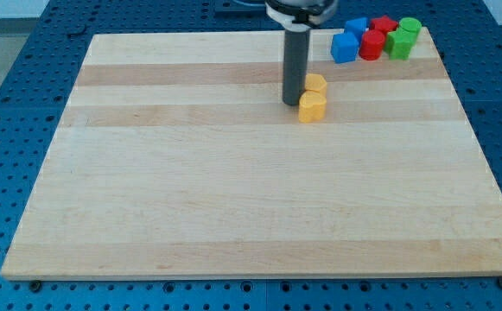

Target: Move the yellow hexagon a bit right

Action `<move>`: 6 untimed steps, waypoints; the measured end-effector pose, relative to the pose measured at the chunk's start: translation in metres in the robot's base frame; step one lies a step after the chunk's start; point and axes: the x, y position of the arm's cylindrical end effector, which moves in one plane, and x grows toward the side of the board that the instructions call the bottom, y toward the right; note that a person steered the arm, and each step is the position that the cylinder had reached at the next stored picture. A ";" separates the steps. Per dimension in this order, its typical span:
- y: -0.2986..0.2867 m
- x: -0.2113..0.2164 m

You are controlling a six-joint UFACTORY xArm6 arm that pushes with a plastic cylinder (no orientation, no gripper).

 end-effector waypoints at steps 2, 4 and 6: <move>0.049 0.002; -0.013 -0.003; 0.040 -0.021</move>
